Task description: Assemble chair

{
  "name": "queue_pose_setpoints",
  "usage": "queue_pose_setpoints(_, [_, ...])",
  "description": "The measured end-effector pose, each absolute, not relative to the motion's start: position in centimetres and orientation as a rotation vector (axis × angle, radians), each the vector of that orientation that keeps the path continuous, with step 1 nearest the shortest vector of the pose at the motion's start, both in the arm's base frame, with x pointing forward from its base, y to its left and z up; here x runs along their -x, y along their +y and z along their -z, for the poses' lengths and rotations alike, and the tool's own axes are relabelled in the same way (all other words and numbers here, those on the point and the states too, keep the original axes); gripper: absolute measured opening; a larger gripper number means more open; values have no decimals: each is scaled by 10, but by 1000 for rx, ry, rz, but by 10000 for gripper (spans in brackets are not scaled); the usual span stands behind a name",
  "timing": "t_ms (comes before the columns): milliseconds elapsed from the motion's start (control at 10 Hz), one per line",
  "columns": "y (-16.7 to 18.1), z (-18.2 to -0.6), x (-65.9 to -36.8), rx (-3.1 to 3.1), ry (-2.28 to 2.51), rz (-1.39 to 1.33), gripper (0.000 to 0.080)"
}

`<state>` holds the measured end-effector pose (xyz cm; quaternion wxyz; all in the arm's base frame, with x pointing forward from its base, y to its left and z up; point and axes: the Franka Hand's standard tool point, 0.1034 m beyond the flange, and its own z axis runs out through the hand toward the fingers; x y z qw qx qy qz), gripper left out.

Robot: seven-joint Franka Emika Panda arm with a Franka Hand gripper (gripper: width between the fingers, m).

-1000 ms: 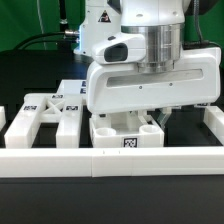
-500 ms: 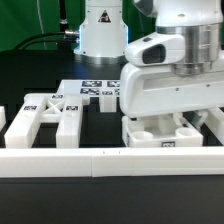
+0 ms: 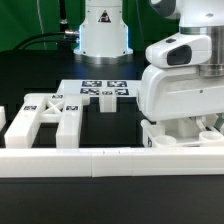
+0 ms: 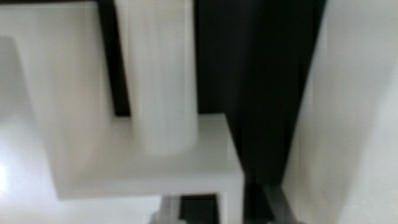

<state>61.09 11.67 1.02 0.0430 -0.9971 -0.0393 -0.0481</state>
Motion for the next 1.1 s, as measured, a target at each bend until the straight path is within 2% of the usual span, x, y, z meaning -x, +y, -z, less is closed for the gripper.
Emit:
queue_pose_setpoints(400, [116, -11, -612, 3054, -121, 127, 31])
queue_pose_setpoints(600, [105, -16, -613, 3065, -105, 134, 275])
queue_pose_setpoints(700, [101, -26, -613, 3069, -113, 144, 275])
queue_pose_setpoints(800, [99, -40, -612, 3067, -142, 161, 457])
queue_pose_setpoints(900, [95, -51, -609, 3067, -166, 172, 579])
queue_pose_setpoints(1000, [88, -61, -604, 3068, -206, 178, 579])
queue_pose_setpoints(1100, [79, -71, -594, 3070, -238, 182, 637])
